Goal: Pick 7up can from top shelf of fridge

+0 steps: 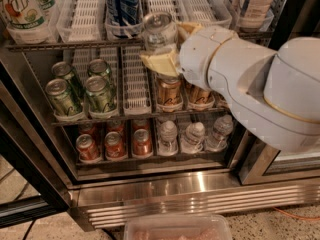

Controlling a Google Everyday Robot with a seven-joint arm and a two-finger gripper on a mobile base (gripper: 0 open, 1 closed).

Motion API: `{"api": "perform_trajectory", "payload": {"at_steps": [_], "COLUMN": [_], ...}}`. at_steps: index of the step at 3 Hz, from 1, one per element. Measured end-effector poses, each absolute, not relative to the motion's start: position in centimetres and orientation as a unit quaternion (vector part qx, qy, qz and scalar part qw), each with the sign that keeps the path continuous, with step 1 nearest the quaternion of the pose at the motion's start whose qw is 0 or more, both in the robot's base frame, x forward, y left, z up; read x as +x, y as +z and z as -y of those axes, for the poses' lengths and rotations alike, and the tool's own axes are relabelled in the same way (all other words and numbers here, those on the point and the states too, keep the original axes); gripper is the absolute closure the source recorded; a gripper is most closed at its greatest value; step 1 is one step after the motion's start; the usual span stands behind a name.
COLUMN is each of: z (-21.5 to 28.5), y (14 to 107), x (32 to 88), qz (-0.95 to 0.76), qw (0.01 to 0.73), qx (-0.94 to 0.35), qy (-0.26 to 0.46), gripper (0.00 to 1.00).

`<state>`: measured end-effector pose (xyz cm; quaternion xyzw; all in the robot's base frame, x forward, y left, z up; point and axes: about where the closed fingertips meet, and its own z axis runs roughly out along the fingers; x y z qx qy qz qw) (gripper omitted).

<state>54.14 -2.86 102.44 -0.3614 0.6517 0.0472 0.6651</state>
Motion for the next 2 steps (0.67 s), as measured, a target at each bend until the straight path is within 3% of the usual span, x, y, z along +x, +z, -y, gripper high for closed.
{"api": "perform_trajectory", "payload": {"at_steps": [2], "z": [4.2], "y": [99.6], "x": [50.1], "qz": [-0.684], "qw": [0.624], "qx": [-0.358], "qy": [0.119], "gripper": [1.0]}}
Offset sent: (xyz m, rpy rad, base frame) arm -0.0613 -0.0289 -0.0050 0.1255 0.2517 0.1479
